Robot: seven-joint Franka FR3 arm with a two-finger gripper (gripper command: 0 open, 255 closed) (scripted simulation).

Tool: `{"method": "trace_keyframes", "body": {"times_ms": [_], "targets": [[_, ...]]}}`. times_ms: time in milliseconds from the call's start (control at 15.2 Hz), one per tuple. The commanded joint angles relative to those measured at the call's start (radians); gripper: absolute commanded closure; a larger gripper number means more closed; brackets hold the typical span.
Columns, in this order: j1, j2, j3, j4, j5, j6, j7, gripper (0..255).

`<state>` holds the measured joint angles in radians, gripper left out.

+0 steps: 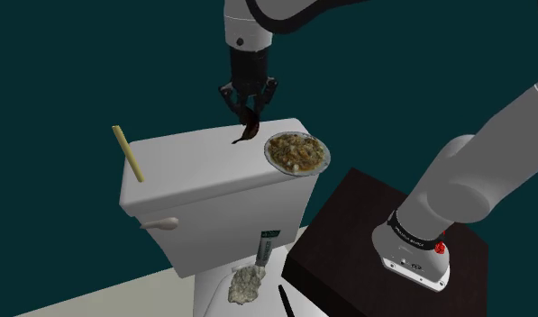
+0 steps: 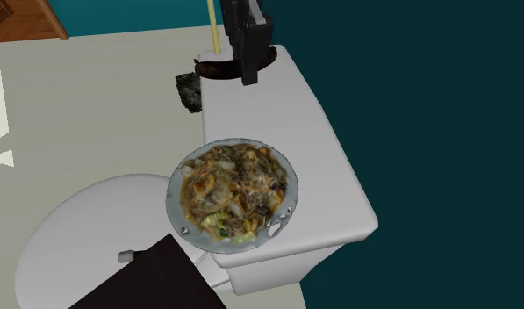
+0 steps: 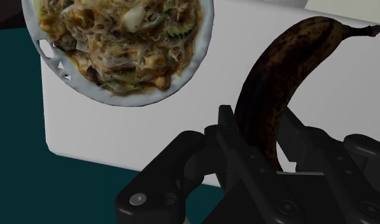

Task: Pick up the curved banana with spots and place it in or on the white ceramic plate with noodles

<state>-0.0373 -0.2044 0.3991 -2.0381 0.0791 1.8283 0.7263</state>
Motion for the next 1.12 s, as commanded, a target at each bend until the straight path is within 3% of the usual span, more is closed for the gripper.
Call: {"method": "trace_keyframes", "body": {"times_ms": [0, 660, 1056], "targets": [[-0.005, -0.069, -0.024, -0.063, 0.021, -0.004, -0.039, 255], [-0.013, -0.423, -0.174, -0.37, 0.048, -0.057, -0.228, 255], [-0.009, -0.417, -0.166, -0.447, 0.055, 0.026, -0.229, 255]]}}
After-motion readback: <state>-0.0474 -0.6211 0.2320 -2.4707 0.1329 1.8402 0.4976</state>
